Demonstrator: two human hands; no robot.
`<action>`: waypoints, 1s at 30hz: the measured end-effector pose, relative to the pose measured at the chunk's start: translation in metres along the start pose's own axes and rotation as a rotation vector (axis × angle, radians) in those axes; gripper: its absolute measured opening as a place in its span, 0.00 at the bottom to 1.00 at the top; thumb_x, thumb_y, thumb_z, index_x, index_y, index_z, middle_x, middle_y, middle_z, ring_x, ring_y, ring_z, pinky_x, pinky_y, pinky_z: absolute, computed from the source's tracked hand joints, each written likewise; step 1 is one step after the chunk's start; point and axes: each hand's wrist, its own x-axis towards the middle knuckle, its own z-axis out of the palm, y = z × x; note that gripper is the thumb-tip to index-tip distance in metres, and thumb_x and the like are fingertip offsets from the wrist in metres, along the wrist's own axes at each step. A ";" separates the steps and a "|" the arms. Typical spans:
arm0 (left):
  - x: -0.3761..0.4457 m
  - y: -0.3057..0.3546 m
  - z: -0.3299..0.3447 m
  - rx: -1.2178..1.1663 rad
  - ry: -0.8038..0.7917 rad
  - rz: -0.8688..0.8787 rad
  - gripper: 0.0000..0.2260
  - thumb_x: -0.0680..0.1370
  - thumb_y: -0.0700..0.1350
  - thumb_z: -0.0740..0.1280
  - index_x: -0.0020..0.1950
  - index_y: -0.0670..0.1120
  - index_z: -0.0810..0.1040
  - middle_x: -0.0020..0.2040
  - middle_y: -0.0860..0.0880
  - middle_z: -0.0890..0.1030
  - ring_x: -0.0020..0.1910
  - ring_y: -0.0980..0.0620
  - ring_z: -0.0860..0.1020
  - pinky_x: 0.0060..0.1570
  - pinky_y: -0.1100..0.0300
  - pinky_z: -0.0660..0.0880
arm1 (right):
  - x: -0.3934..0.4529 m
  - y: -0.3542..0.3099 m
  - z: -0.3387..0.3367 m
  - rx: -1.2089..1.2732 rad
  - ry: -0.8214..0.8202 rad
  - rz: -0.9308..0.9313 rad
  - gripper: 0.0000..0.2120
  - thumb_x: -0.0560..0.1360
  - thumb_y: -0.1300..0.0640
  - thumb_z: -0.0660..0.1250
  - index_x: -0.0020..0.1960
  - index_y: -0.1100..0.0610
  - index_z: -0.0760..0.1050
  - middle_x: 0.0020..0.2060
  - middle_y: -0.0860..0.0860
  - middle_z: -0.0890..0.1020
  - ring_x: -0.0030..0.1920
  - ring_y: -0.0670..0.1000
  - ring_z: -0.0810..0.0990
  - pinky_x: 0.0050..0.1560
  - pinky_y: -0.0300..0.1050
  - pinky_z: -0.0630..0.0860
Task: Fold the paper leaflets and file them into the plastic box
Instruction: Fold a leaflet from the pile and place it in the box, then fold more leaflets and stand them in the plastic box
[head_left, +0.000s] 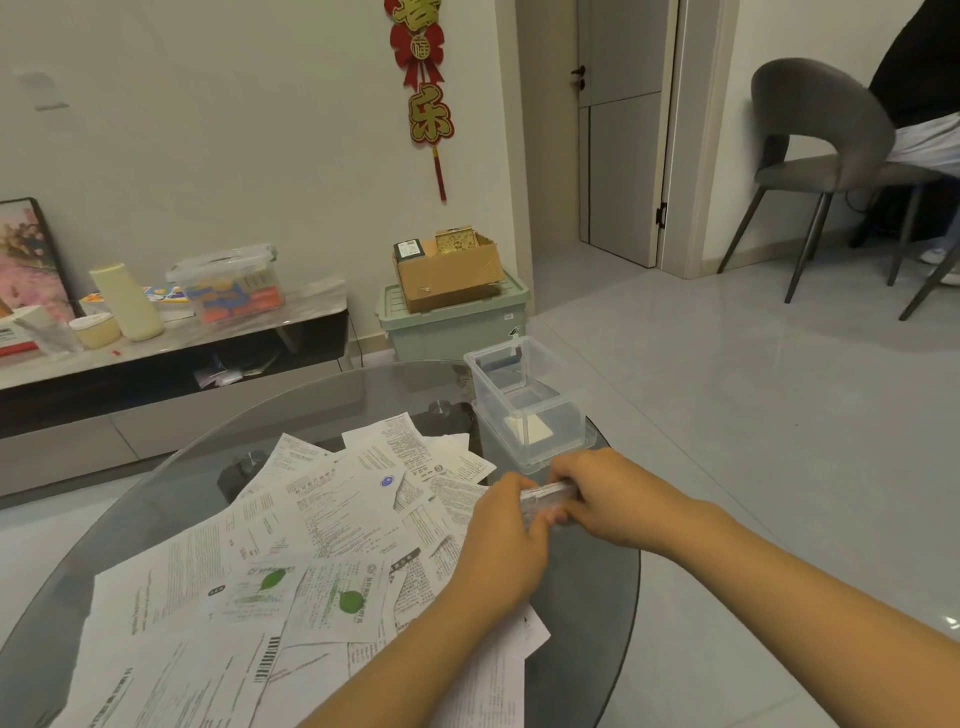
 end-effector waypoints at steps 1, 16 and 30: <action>0.002 0.002 -0.005 -0.005 0.018 -0.005 0.03 0.79 0.44 0.63 0.52 0.48 0.71 0.46 0.51 0.75 0.41 0.56 0.73 0.38 0.69 0.68 | 0.001 0.000 -0.003 0.049 0.012 -0.007 0.08 0.74 0.57 0.67 0.53 0.55 0.75 0.45 0.52 0.79 0.41 0.50 0.75 0.39 0.39 0.68; 0.085 0.054 -0.098 0.482 -0.006 0.247 0.05 0.78 0.49 0.65 0.49 0.58 0.80 0.47 0.58 0.78 0.55 0.57 0.71 0.57 0.57 0.55 | 0.034 -0.019 -0.046 0.492 0.527 -0.029 0.05 0.72 0.58 0.70 0.39 0.50 0.75 0.29 0.43 0.74 0.30 0.42 0.71 0.32 0.32 0.67; 0.192 0.034 -0.043 0.724 -0.468 0.355 0.08 0.75 0.44 0.70 0.53 0.50 0.84 0.48 0.53 0.70 0.49 0.50 0.75 0.47 0.57 0.72 | 0.067 0.012 -0.024 0.452 0.367 0.378 0.25 0.74 0.48 0.65 0.67 0.51 0.61 0.54 0.45 0.57 0.54 0.50 0.74 0.48 0.40 0.73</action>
